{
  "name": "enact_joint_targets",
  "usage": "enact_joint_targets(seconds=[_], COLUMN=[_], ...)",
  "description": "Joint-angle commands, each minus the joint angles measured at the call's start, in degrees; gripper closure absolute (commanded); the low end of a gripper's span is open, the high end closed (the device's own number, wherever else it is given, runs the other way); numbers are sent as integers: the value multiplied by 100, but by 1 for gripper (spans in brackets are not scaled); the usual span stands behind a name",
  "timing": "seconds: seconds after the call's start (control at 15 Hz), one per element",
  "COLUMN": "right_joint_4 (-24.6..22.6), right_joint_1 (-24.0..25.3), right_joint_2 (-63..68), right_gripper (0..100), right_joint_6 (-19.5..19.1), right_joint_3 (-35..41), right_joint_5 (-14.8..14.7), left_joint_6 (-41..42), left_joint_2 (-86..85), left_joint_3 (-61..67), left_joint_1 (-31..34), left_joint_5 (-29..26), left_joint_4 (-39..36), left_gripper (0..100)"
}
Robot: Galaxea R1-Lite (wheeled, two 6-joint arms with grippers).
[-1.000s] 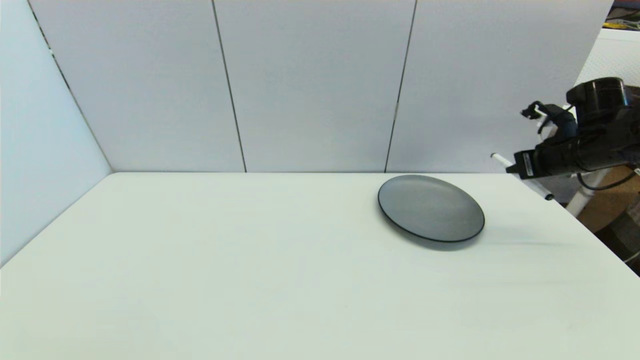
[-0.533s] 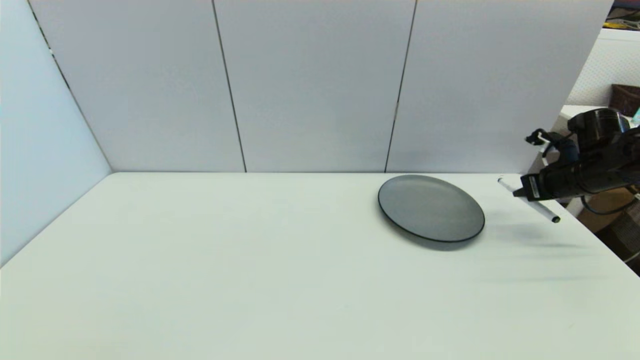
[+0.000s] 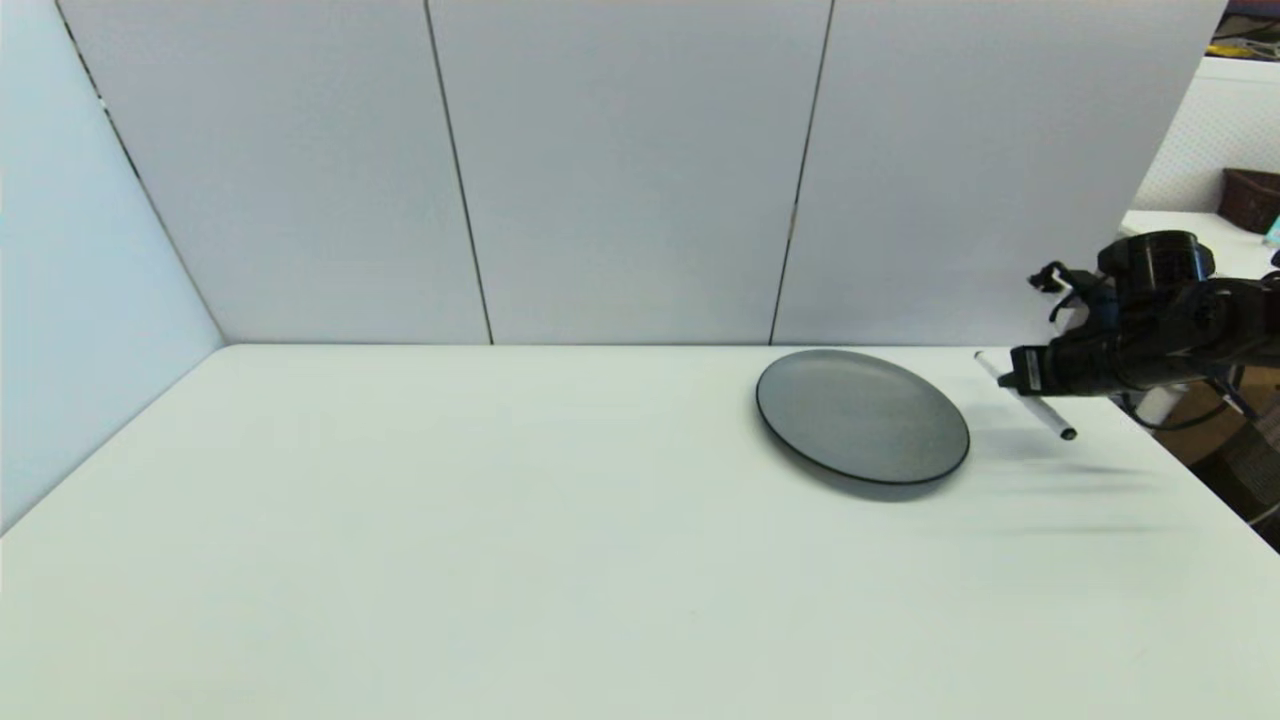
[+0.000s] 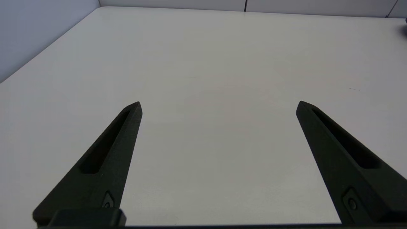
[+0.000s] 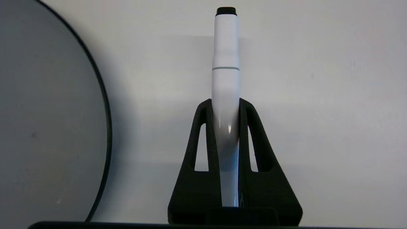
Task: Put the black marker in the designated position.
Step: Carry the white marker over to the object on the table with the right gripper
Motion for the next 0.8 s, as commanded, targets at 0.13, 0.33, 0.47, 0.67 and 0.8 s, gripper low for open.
enact_joint_targets(seconds=[0.13, 0.33, 0.47, 0.67, 0.8], right_joint_4=[-366, -366, -374, -374, -374], right_joint_1=[115, 150, 159, 168, 185], right_joint_2=[260, 313, 348, 409, 409], right_gripper=[100, 100, 100, 0, 0], right_joint_6=[40, 40, 40, 40, 40], right_joint_3=[5, 5, 5, -13, -21], right_joint_5=[-3, -12, -3, -12, -12], left_joint_6=[-5, -5, -5, -5, -5], left_joint_2=[-1, -1, -1, -1, -1], left_joint_3=[1, 1, 1, 1, 1], left_joint_1=[-2, -2, -2, -2, -2], left_joint_5=[1, 1, 1, 1, 1], left_joint_4=[-5, -5, -5, -5, -5], left_gripper=[0, 0, 0, 0, 0])
